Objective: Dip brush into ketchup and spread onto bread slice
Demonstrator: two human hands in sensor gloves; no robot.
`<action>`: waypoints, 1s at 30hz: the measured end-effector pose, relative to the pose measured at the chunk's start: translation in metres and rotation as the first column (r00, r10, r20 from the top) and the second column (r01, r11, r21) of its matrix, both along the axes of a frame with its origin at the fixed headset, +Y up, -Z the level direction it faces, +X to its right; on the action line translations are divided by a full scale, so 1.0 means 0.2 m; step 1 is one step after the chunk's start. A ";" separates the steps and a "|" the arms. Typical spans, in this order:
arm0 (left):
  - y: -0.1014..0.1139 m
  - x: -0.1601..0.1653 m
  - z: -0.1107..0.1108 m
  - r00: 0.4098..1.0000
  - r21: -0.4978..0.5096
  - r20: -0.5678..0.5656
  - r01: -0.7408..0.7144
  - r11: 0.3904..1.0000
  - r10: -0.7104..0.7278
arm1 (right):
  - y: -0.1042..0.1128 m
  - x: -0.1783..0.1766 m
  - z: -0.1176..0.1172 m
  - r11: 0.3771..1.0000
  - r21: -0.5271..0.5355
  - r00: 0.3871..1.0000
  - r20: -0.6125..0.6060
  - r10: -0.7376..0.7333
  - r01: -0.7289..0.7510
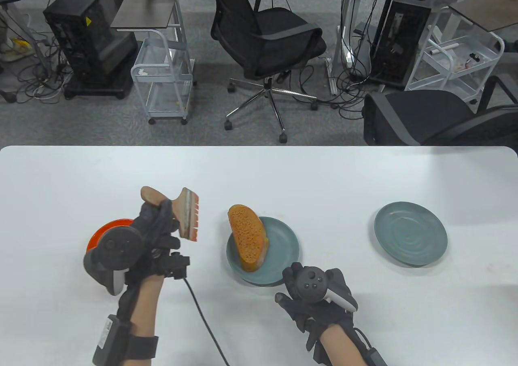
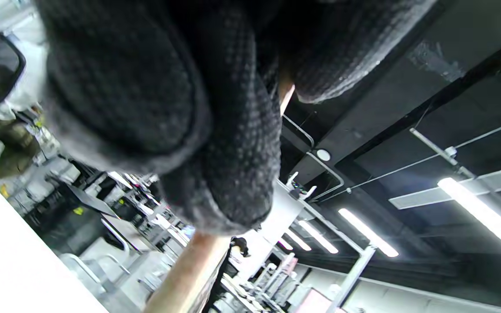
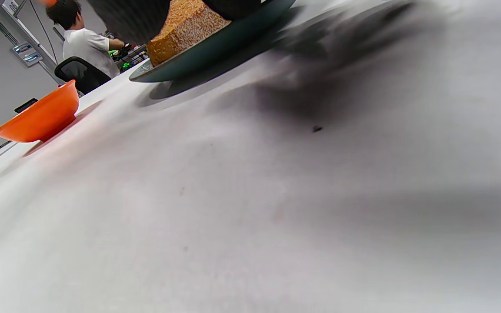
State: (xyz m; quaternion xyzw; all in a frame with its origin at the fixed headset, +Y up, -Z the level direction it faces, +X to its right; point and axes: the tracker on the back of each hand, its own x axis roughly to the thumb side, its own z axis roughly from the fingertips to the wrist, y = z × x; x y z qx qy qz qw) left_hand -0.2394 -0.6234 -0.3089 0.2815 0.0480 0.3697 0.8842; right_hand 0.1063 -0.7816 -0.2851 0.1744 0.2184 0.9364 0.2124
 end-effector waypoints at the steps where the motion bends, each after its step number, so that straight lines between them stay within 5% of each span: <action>1: -0.04 0.07 -0.01 0.999 -0.004 0.024 -0.040 0.999 0.040 | 0.00 0.00 0.00 1.000 -0.002 1.000 0.001 -0.002 0.002; 6: -0.22 0.30 -0.06 0.992 -0.049 0.059 -0.106 0.993 0.109 | 0.00 0.00 0.00 1.000 -0.004 1.000 -0.004 -0.007 0.007; 13: -0.40 0.37 -0.09 0.988 -0.127 0.026 -0.145 0.981 0.149 | 0.00 0.00 0.00 1.000 -0.006 1.000 -0.006 -0.007 0.007; 23: -0.35 0.29 -0.05 0.997 -0.027 -0.063 -0.043 0.999 0.041 | 0.00 0.00 0.00 1.000 -0.008 1.000 -0.003 -0.009 0.009; 30: -0.43 0.35 -0.10 0.974 -0.127 0.017 -0.223 0.967 0.227 | 0.00 0.00 0.00 1.000 -0.006 1.000 0.004 -0.008 0.008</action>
